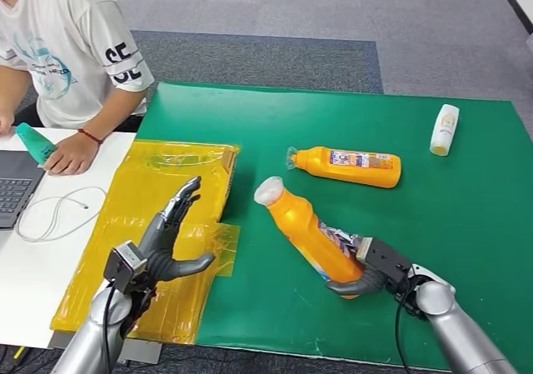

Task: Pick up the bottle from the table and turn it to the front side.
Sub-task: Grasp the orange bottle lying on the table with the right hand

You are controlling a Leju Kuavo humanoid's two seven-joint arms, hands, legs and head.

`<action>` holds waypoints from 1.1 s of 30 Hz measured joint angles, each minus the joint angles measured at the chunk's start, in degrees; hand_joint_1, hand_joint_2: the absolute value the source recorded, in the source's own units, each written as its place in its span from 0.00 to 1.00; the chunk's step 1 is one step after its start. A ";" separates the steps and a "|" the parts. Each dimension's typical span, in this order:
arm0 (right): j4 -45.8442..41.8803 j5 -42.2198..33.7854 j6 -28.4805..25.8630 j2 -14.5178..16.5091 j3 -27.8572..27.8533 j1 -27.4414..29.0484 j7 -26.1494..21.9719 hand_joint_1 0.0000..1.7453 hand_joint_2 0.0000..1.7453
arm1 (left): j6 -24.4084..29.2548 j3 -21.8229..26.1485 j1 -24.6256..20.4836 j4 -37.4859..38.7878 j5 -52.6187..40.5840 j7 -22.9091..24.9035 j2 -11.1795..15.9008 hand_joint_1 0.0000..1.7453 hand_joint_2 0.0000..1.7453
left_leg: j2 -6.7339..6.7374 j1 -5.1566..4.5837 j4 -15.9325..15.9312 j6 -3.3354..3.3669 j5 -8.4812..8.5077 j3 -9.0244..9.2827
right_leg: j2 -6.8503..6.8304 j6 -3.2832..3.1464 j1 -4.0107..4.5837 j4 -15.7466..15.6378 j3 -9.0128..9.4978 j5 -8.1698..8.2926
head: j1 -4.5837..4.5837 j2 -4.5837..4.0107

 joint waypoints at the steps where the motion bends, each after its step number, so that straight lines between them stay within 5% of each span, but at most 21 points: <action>1: 0.08 -0.90 0.46 0.25 -0.44 0.27 -0.36 1.00 1.00 | 0.00 -0.16 -0.05 0.13 0.19 0.01 0.00 0.00 1.00 | 0.00 0.00 0.00 0.00 0.00 -0.01 | 0.00 0.00 0.00 0.00 -0.01 0.00 | -0.01 -0.01; 14: -1.33 -3.87 2.02 5.44 -3.25 1.46 -1.69 1.00 1.00 | -7.71 -0.29 -2.79 7.30 9.34 -1.05 -0.02 0.00 1.00 | 0.00 0.00 0.00 -0.02 0.01 -0.02 | 0.00 0.00 0.01 0.02 -0.02 0.00 | -0.01 -0.01; 20: -4.01 -4.16 2.10 7.58 -3.19 2.10 -1.73 0.83 1.00 | -8.05 0.08 -3.79 11.27 9.54 -1.15 -0.05 0.00 1.00 | 0.00 0.00 0.00 -0.02 0.01 -0.03 | 0.00 0.01 0.01 0.02 -0.03 -0.01 | -0.01 -0.01; 33: -7.93 -3.40 1.75 8.33 -2.06 2.77 -1.65 0.95 1.00 | -10.88 0.16 -4.18 13.52 10.99 -1.65 -0.09 0.00 1.00 | 0.00 0.00 0.00 -0.01 0.01 -0.04 | 0.00 0.01 0.00 0.02 -0.04 -0.01 | -0.01 -0.01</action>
